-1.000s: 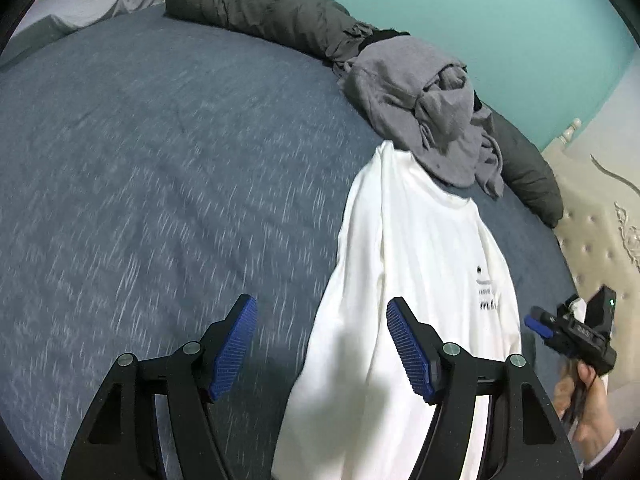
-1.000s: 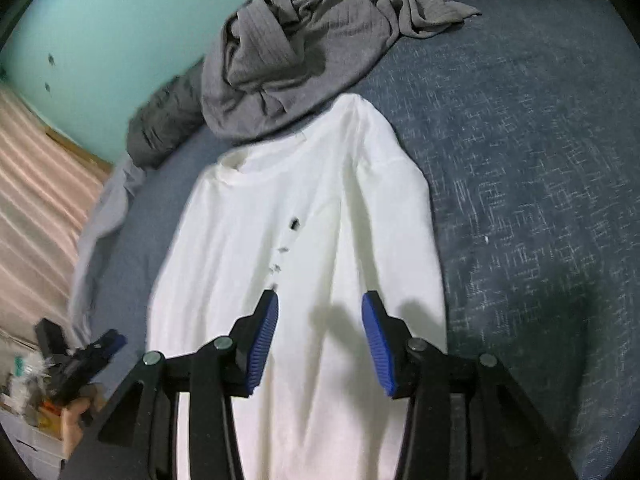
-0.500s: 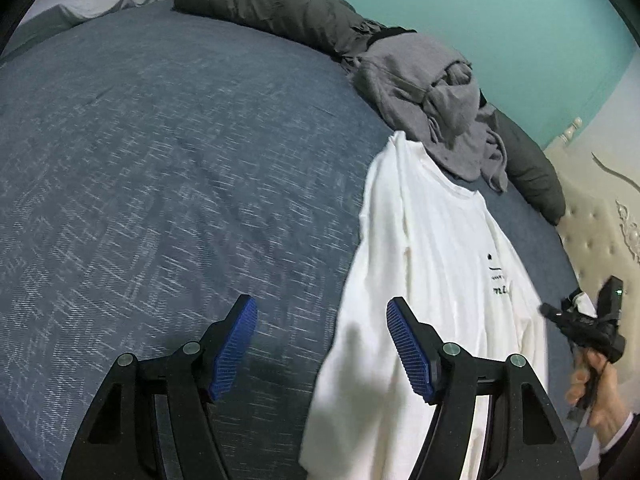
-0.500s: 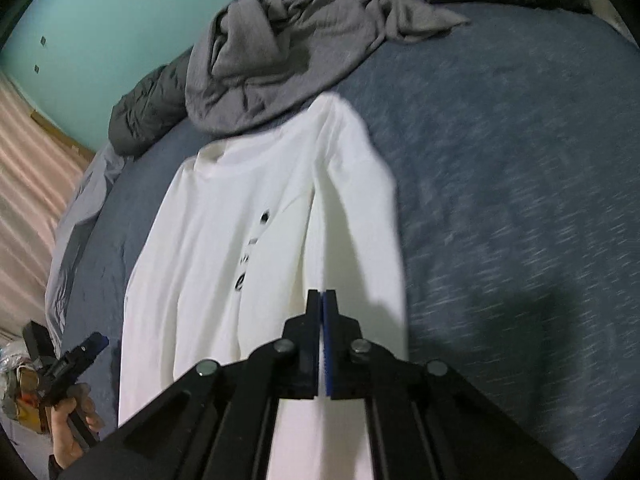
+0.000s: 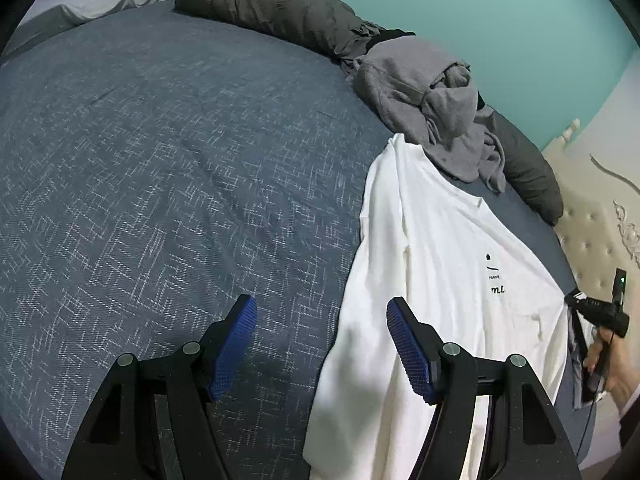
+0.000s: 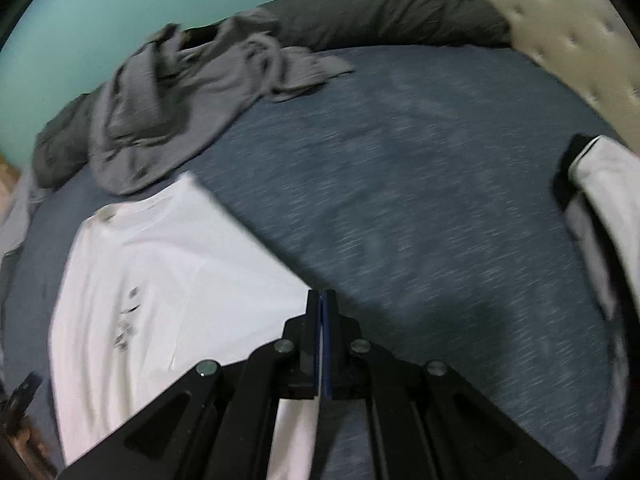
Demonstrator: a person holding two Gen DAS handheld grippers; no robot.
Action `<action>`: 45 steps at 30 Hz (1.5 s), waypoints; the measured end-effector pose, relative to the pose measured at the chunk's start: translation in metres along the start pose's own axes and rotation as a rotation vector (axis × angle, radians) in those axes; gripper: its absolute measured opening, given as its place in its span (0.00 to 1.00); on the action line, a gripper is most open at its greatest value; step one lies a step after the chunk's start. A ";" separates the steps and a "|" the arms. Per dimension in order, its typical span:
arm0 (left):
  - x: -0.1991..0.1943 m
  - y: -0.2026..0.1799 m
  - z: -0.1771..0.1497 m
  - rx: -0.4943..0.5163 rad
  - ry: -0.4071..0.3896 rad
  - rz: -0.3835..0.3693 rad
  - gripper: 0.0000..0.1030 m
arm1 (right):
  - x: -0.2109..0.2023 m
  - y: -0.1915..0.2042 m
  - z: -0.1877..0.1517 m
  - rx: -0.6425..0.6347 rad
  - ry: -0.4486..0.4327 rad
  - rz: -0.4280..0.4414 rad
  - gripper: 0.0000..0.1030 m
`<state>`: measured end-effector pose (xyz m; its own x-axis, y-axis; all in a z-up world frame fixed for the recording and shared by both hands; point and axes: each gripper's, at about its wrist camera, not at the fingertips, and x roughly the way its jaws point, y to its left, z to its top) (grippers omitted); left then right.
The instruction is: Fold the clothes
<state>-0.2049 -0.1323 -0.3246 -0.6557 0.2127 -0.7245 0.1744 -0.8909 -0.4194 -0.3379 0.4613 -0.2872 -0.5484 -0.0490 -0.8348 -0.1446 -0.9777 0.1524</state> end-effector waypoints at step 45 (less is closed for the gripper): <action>-0.075 -0.012 -0.003 -0.005 -0.108 -0.074 0.70 | -0.074 0.144 -0.271 -0.214 0.312 0.170 0.51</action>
<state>-0.1552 -0.1367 -0.2669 -0.7422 0.2330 -0.6284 0.1259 -0.8725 -0.4722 -0.0949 0.2691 -0.3469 -0.2694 -0.2410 -0.9324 0.1187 -0.9691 0.2162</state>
